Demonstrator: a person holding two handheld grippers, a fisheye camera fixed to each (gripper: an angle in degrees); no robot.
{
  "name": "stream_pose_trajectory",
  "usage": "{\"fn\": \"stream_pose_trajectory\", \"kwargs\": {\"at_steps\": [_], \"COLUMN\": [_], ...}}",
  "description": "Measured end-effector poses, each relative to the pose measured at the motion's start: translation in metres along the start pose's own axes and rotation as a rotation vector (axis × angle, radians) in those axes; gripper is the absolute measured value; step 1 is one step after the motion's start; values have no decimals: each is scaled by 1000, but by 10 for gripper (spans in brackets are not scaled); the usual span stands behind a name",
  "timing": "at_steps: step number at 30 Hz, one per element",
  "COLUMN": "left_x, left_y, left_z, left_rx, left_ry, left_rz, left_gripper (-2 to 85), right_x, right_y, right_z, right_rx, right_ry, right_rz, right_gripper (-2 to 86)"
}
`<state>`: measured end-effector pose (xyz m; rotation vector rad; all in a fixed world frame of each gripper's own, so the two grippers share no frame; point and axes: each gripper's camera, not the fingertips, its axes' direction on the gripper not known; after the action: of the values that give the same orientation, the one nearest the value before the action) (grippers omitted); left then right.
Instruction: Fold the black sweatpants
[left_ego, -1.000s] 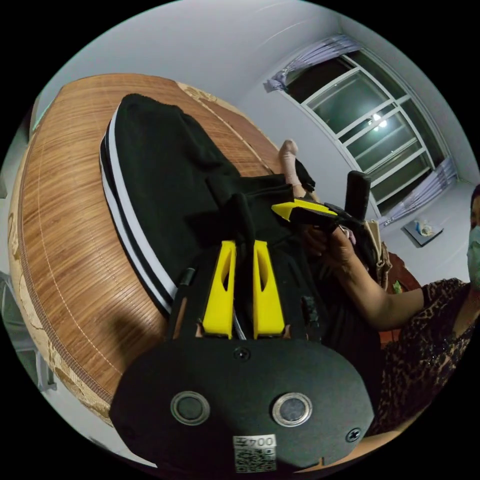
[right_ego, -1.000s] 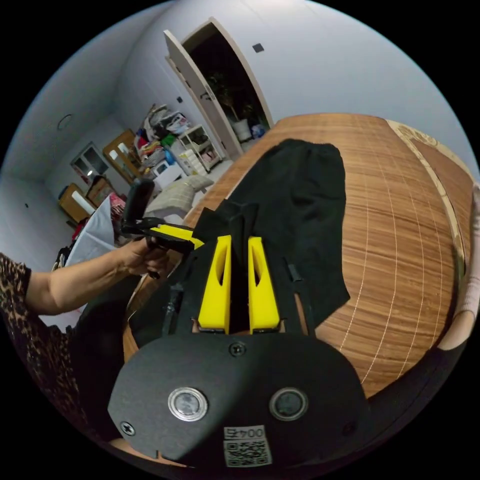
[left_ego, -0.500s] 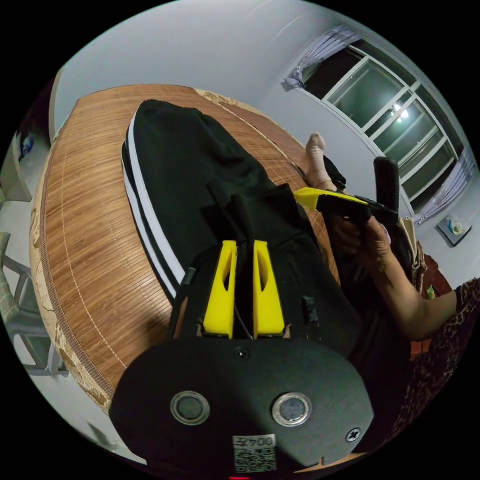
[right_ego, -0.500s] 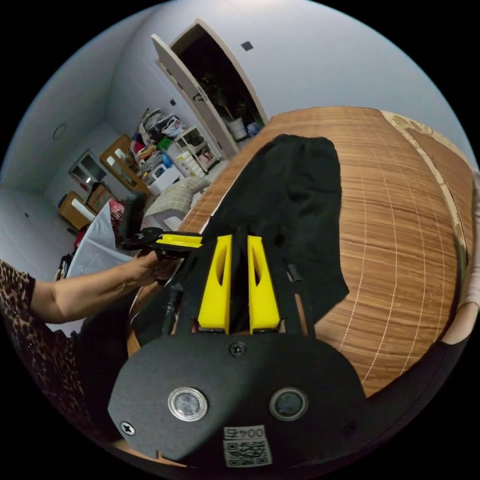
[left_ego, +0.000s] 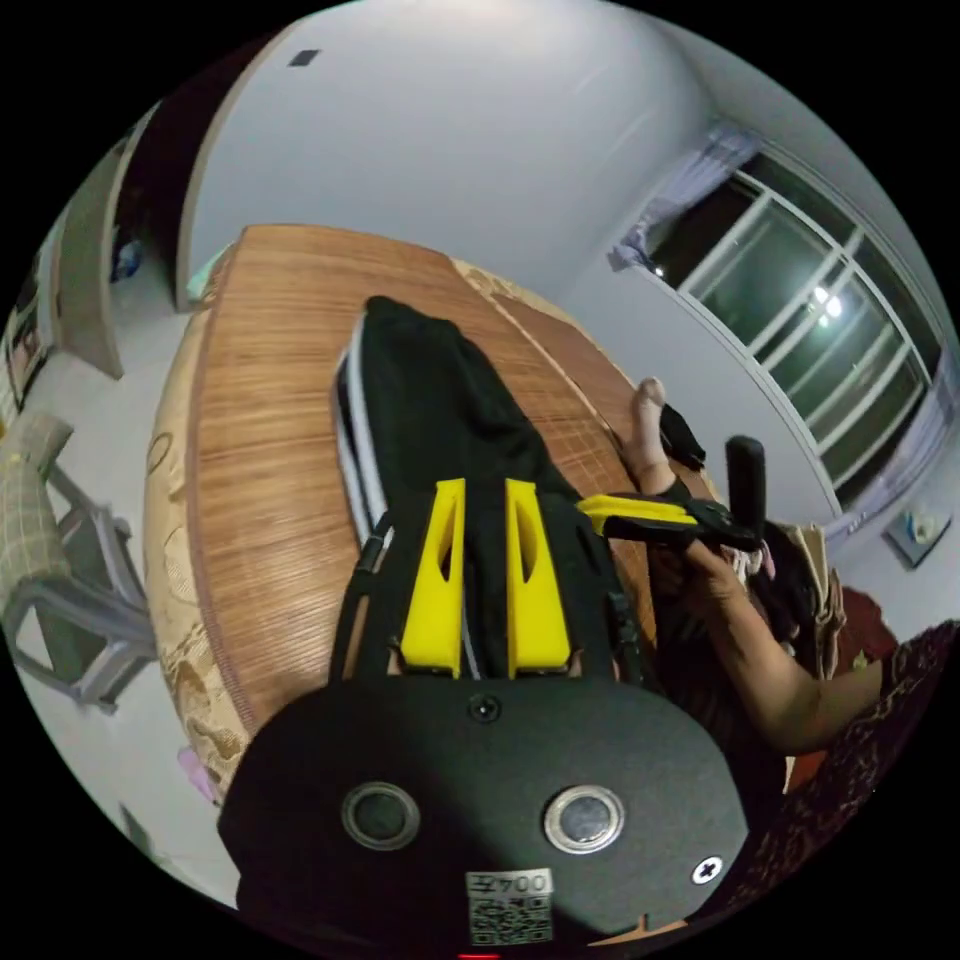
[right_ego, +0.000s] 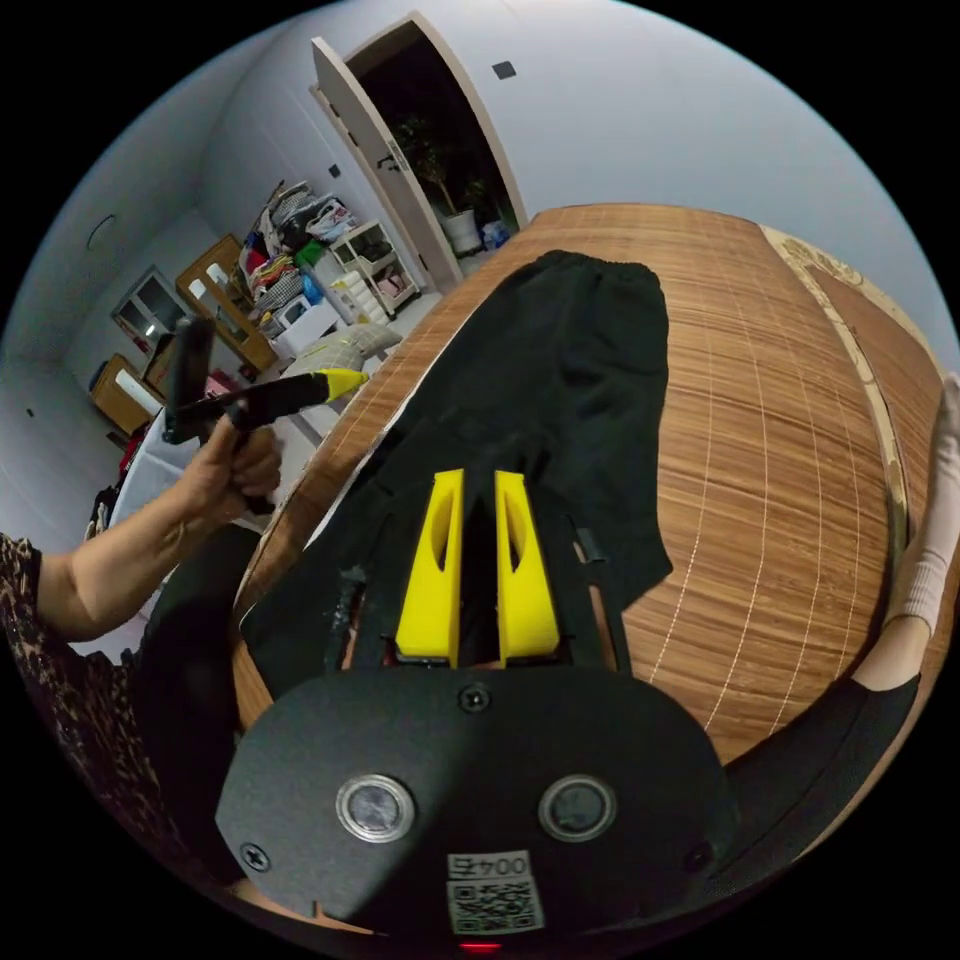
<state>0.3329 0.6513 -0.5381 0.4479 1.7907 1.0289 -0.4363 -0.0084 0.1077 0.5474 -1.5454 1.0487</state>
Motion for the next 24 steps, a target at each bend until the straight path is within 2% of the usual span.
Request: {"fn": "stream_pose_trajectory", "kwargs": {"at_steps": [3, 7, 9, 17, 20, 24], "left_x": [63, 103, 110, 96, 77, 65], "left_y": [4, 27, 28, 23, 16, 10], "left_z": [43, 116, 125, 134, 133, 136], "left_rx": [-47, -189, -207, -207, -212, -211], "left_ry": [7, -249, -286, -271, -195, -176], "left_rz": [155, 311, 328, 325, 260, 251], "left_gripper": [87, 93, 92, 83, 75, 65], "right_x": [11, 31, 36, 42, 45, 60], "right_y": [6, 20, 24, 35, 39, 49], "right_z": [-10, -27, -31, -41, -42, -40], "right_rx": [42, 105, 114, 131, 106, -1], "right_ry": [15, 29, 17, 2, -61, -266], "right_rz": [54, 126, 133, 90, 65, 71], "right_gripper": [63, 64, 65, 99, 117, 126]}}
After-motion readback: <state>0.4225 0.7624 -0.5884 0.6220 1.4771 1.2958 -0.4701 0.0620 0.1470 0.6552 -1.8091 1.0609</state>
